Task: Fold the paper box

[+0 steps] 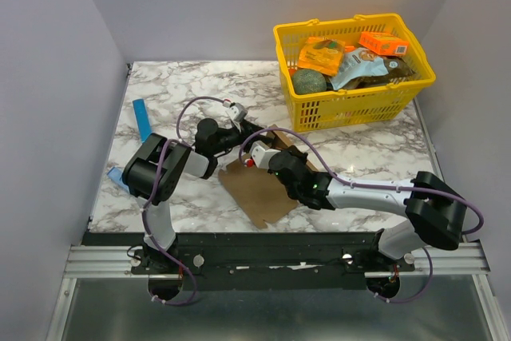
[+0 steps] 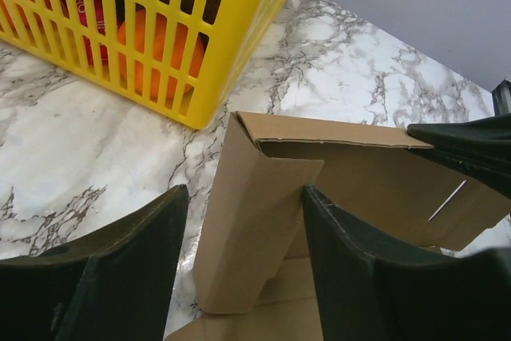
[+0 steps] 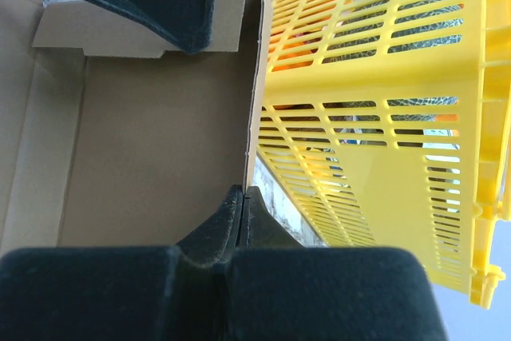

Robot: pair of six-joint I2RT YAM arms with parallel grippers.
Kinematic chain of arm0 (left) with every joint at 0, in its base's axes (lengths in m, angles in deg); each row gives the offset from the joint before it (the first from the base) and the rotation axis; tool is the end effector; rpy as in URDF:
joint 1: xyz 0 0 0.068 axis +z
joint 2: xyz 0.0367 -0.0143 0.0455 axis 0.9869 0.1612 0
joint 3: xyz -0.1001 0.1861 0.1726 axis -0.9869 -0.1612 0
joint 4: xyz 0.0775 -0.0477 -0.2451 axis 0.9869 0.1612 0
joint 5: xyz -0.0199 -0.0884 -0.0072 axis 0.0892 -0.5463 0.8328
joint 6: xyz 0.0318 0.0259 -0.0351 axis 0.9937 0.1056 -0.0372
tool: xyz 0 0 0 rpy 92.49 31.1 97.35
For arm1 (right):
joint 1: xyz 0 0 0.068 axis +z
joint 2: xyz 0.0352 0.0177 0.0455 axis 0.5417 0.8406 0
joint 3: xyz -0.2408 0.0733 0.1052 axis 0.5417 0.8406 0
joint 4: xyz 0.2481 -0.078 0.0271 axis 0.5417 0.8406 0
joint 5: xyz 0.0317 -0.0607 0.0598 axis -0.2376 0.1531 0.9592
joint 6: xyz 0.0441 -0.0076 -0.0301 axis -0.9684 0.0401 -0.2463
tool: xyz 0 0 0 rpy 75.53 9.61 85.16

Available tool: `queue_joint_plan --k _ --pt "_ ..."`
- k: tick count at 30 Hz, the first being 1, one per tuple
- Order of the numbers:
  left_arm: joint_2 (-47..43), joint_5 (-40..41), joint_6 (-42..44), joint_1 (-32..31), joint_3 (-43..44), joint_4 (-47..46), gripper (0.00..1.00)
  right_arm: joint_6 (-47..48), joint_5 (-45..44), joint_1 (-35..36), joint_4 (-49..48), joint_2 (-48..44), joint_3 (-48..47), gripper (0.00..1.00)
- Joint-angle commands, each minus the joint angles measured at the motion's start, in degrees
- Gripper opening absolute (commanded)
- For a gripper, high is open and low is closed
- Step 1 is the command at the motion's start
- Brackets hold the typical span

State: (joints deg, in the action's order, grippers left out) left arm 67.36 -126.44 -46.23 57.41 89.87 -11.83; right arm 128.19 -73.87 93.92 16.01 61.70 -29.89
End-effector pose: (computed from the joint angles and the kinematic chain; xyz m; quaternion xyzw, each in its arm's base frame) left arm 0.3145 -0.1606 0.1620 0.2589 0.6543 -0.4756 0.5279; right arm 0.1715 0.2596 0.2156 -0.5051 0.6563 -0.2408 0.5060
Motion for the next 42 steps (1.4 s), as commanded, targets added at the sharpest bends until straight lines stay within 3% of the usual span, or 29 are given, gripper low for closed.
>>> queue_joint_plan --k 1,28,42 --pt "1.4 1.4 1.3 -1.3 1.4 0.0 0.59 -1.8 5.4 1.5 0.6 1.6 -0.1 0.01" --pt "0.5 12.0 -2.7 -4.0 -7.1 -12.5 0.01 -2.7 5.9 1.8 0.8 2.0 -0.3 0.01" --pt "-1.3 17.7 -4.6 -6.3 -15.8 -20.5 0.00 -4.5 8.8 3.1 1.2 1.4 -0.5 0.01"
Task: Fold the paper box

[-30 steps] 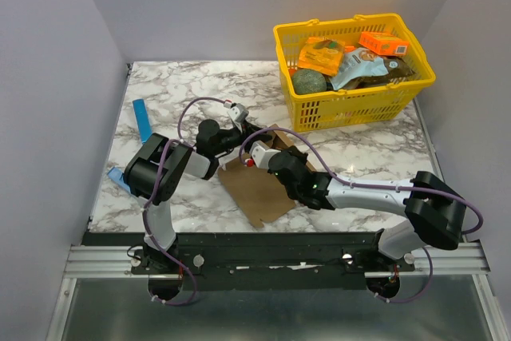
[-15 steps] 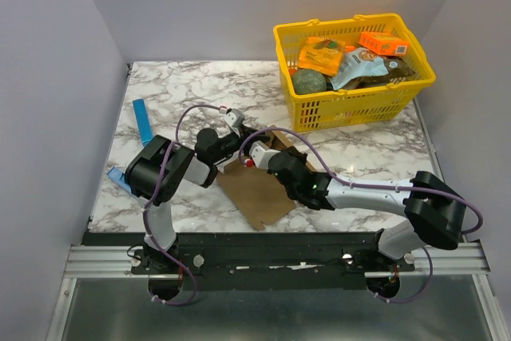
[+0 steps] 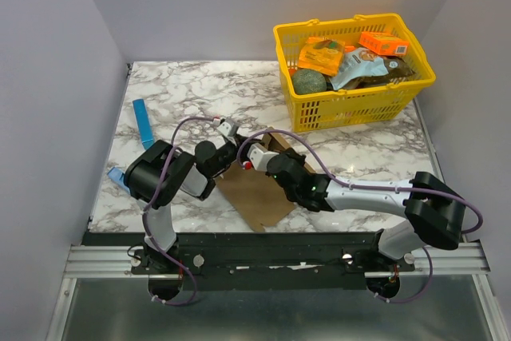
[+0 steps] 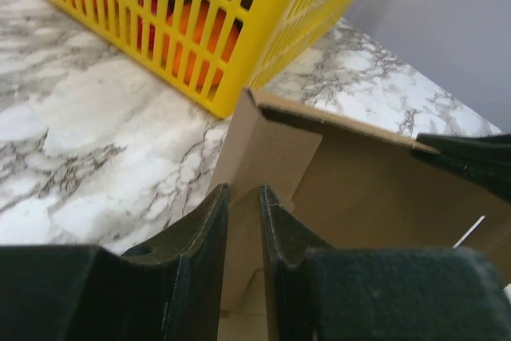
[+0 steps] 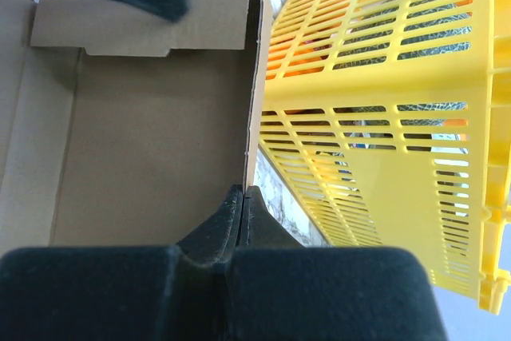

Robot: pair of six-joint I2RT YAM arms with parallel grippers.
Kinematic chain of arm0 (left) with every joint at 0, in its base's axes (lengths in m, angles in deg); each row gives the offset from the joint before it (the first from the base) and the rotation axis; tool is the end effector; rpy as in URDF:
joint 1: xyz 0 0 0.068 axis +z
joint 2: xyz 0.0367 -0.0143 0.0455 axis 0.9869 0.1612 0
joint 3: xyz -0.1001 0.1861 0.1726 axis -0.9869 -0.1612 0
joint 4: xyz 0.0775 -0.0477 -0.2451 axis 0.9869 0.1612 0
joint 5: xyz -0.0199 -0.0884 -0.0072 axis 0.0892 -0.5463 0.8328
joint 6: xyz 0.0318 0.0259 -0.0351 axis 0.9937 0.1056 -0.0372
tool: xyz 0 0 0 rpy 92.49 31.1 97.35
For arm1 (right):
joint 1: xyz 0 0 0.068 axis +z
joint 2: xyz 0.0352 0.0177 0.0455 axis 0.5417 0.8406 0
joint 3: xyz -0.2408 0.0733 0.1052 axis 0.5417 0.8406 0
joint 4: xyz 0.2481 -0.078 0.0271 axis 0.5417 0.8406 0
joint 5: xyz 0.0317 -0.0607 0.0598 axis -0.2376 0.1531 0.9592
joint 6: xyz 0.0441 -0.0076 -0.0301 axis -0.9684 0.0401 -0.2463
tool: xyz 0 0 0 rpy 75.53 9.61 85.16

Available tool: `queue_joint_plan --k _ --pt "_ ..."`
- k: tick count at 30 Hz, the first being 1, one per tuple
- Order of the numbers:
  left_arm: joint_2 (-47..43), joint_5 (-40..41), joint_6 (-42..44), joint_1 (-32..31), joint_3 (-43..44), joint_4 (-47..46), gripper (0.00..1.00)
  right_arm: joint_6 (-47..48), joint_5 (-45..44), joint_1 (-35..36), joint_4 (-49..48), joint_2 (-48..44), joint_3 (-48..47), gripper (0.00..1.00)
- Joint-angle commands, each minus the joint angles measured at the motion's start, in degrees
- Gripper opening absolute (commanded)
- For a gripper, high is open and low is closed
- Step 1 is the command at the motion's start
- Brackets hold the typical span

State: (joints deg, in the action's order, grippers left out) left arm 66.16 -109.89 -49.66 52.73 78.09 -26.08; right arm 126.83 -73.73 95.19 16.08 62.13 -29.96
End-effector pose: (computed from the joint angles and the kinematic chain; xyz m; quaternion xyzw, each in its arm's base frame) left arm 0.2691 -0.1593 0.1467 0.1721 0.6598 -0.4421 0.5828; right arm 0.1661 0.2642 0.2137 -0.5073 0.6567 -0.2295 0.5086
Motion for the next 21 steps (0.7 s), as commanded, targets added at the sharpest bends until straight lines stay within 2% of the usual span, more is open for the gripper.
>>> queue_joint_plan --k 1,5,6,7,10,14,17,21 --pt "-0.2 1.1 -1.1 -1.6 -4.2 -5.7 0.00 -3.4 8.9 1.9 1.4 0.8 -0.3 0.01" --pt "-0.1 0.9 0.4 -1.5 -4.2 -3.7 0.00 -3.8 9.3 2.1 1.6 0.5 0.1 0.01" --pt "-0.5 1.0 0.4 -1.3 -4.3 -3.3 0.06 -3.9 9.1 2.1 1.8 0.4 0.1 0.01" --pt "-0.8 0.7 0.4 -1.0 -4.3 -3.0 0.20 -4.0 9.1 2.2 1.9 0.3 0.1 0.01" --pt "-2.3 -0.1 0.8 0.0 -4.6 -1.8 0.42 -4.6 9.5 2.2 2.2 -0.5 0.4 0.01" --pt "-3.5 -2.8 2.5 1.4 -3.5 1.3 0.60 -4.8 10.2 2.3 2.3 -1.2 1.2 0.01" --pt "-3.6 -4.0 3.4 1.9 -1.9 3.3 0.65 -4.9 10.3 2.3 2.3 -0.8 1.2 0.01" --pt "-3.7 -4.6 3.9 2.1 0.1 5.0 0.63 -4.9 10.2 2.3 2.4 -0.6 0.8 0.01"
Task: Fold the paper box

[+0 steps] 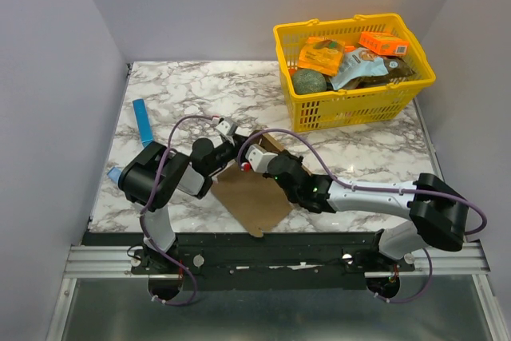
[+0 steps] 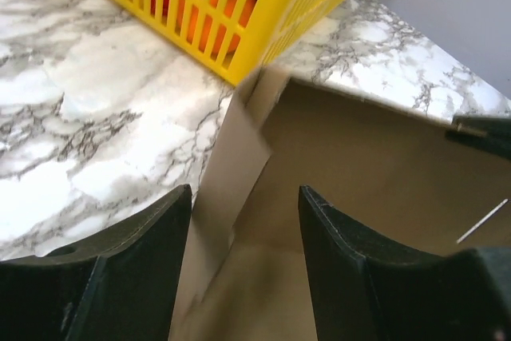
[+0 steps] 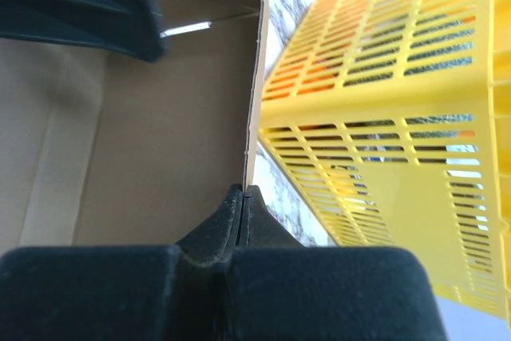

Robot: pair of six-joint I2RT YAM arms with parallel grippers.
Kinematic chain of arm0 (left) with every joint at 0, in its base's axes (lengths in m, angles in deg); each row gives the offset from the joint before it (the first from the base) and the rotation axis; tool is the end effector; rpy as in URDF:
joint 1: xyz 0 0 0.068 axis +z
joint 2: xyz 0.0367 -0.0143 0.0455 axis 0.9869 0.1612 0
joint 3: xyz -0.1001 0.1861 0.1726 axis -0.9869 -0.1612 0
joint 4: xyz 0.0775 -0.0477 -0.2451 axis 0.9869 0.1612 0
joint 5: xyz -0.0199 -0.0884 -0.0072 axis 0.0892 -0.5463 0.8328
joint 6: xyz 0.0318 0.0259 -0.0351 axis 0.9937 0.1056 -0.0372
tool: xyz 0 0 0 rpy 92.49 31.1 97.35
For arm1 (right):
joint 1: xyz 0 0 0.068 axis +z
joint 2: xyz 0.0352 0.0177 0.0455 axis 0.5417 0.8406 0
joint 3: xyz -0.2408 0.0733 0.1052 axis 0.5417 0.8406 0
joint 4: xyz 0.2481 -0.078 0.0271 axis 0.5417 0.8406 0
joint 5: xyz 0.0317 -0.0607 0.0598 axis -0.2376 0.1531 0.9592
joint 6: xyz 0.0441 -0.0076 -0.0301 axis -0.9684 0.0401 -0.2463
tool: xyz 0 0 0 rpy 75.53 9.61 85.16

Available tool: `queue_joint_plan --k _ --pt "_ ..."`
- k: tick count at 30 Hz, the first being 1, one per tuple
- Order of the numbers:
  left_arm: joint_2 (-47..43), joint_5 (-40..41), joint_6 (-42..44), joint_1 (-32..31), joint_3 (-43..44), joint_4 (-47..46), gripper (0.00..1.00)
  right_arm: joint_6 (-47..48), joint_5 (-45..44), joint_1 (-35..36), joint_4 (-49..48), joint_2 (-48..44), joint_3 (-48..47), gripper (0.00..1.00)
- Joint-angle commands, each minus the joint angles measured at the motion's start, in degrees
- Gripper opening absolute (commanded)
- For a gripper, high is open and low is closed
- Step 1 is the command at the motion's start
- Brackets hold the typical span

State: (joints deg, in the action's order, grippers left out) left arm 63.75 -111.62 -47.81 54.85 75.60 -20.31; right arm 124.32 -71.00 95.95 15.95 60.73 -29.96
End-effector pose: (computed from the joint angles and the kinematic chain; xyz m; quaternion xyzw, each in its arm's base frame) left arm 0.2643 -0.1452 0.1387 0.1745 0.6935 -0.4229 0.5565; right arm 0.1608 0.2657 0.2204 -0.5027 0.6603 -0.1902 0.5246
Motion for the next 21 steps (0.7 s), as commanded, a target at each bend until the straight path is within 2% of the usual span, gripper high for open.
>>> queue_joint_plan --k 1,5,10,14,15,16,17,18,20,21 --pt "-1.2 -3.1 2.0 -0.1 3.3 -0.4 0.61 -2.4 7.5 1.5 2.5 0.9 0.8 0.01" --pt "-0.5 -2.7 0.7 -0.5 4.0 -0.9 0.42 -2.3 7.2 1.5 2.6 1.4 0.5 0.01" --pt "-1.8 1.9 -0.6 -1.4 0.5 -3.0 0.40 -2.5 6.1 1.5 1.9 2.6 0.1 0.01" --pt "-3.9 4.8 -0.1 -2.9 -2.8 -3.7 0.22 -3.3 5.7 1.4 1.7 2.9 -1.0 0.01" --pt "-5.1 5.9 0.7 -3.1 -3.4 -3.5 0.20 -3.5 5.7 1.4 1.7 2.7 -1.3 0.02" --pt "-5.7 6.9 1.2 -3.4 -5.0 -3.4 0.19 -3.7 5.7 1.5 1.6 2.4 -1.4 0.05" --pt "-6.3 9.6 1.8 -4.1 -5.9 -3.7 0.13 -3.9 5.7 1.5 1.4 2.2 -1.6 0.09" --pt "-7.6 11.3 2.4 -4.5 -7.0 -4.1 0.10 -4.0 5.3 1.4 1.1 2.1 -1.9 0.21" --pt "-9.1 14.8 4.0 -5.1 -10.3 -5.9 0.02 -5.2 4.9 1.5 0.3 1.4 -2.0 0.34" --pt "-10.6 17.8 4.5 -5.7 -11.3 -6.3 0.01 -5.9 4.4 1.5 0.3 0.9 -2.1 0.44"
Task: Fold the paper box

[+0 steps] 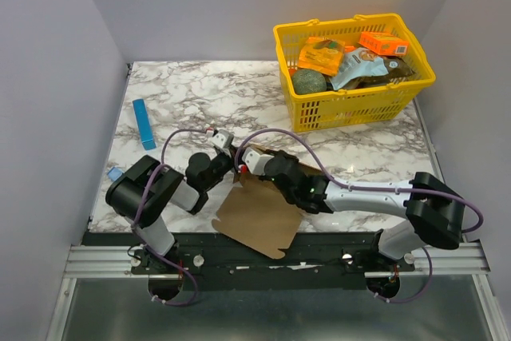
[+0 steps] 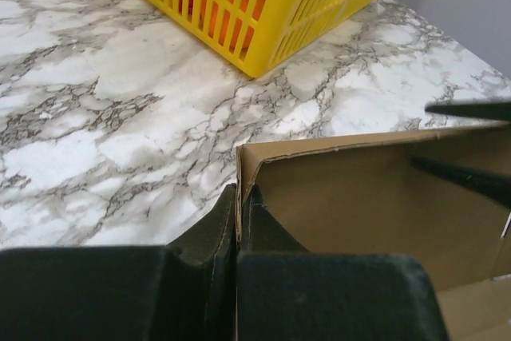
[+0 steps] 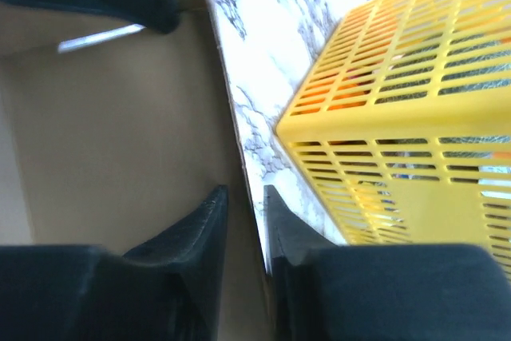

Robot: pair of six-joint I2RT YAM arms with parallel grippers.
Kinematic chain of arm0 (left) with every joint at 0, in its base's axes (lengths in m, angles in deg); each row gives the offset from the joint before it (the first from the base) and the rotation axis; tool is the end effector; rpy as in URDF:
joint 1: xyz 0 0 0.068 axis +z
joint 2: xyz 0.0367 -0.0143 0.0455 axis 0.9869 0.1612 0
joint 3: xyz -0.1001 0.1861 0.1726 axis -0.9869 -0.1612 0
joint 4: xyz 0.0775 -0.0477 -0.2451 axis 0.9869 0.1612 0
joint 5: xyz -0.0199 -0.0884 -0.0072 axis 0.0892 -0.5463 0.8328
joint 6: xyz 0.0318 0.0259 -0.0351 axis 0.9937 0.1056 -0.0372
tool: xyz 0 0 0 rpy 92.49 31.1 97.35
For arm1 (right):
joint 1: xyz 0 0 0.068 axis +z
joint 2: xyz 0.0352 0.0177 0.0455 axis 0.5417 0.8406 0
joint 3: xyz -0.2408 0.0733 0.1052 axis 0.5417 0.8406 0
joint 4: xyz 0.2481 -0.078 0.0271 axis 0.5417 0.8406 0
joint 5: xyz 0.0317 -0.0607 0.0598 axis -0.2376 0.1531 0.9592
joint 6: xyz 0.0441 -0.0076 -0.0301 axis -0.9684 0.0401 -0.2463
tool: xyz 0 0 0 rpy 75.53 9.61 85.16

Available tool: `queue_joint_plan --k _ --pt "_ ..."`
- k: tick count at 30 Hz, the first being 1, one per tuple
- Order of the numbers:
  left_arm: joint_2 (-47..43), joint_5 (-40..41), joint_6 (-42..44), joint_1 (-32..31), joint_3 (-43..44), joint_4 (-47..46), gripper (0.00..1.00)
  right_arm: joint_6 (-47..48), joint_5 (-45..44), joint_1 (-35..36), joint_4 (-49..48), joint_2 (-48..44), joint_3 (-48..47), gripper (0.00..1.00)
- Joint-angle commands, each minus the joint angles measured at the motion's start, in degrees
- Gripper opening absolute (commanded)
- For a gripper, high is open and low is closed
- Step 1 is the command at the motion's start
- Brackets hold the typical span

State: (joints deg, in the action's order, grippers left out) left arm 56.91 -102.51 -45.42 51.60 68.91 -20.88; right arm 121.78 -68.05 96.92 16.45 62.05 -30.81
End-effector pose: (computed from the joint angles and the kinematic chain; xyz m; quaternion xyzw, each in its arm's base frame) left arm 0.2335 -0.1416 0.1464 0.1551 0.6943 -0.3817 0.5901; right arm 0.1574 0.2737 0.2169 -0.5119 0.6639 -0.1558 0.5225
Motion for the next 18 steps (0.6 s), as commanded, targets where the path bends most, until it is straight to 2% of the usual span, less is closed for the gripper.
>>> queue_joint_plan --k 1,2,3,4,7,8,10,11,13,14,18 --pt "-4.6 10.6 3.0 -2.6 -6.3 -6.1 0.00 -4.1 1.1 0.5 -0.2 -1.0 -1.4 0.50" --pt "-5.4 12.3 3.4 -3.0 -7.1 -6.1 0.00 -6.3 0.7 0.6 -0.2 -1.8 -1.6 0.55" --pt "-7.2 15.9 4.2 -3.8 -8.0 -6.1 0.00 -7.9 -0.4 0.6 -0.2 -3.8 -1.7 0.64" --pt "-8.0 17.8 4.7 -4.4 -9.6 -6.6 0.00 -9.5 -0.7 0.6 0.6 -4.9 -2.0 0.67" --pt "-11.0 25.0 7.1 -6.7 -11.6 -6.1 0.00 -18.6 -2.3 0.6 4.7 -10.1 -3.3 0.74" --pt "-11.9 27.3 7.8 -7.3 -11.6 -4.7 0.00 -24.4 -2.9 0.5 6.0 -11.4 -4.3 0.76" --pt "-15.3 32.8 10.6 -9.6 -11.0 -0.2 0.00 -30.5 -3.9 0.5 7.7 -15.1 -5.2 0.79" --pt "-16.3 34.5 11.6 -10.5 -10.8 0.9 0.00 -39.8 -4.6 0.5 12.8 -16.2 -6.6 0.81" --pt "-18.8 38.0 14.1 -11.7 -9.5 4.6 0.00 -48.2 -4.7 0.6 16.0 -19.6 -7.3 0.87" --pt "-19.5 40.2 14.7 -12.4 -9.1 5.4 0.00 -56.9 -4.8 0.6 18.2 -20.6 -7.1 0.89" --pt "-20.6 44.1 18.2 -13.9 -8.0 5.8 0.00 -74.4 -0.6 0.2 19.0 -24.2 -4.9 0.90"
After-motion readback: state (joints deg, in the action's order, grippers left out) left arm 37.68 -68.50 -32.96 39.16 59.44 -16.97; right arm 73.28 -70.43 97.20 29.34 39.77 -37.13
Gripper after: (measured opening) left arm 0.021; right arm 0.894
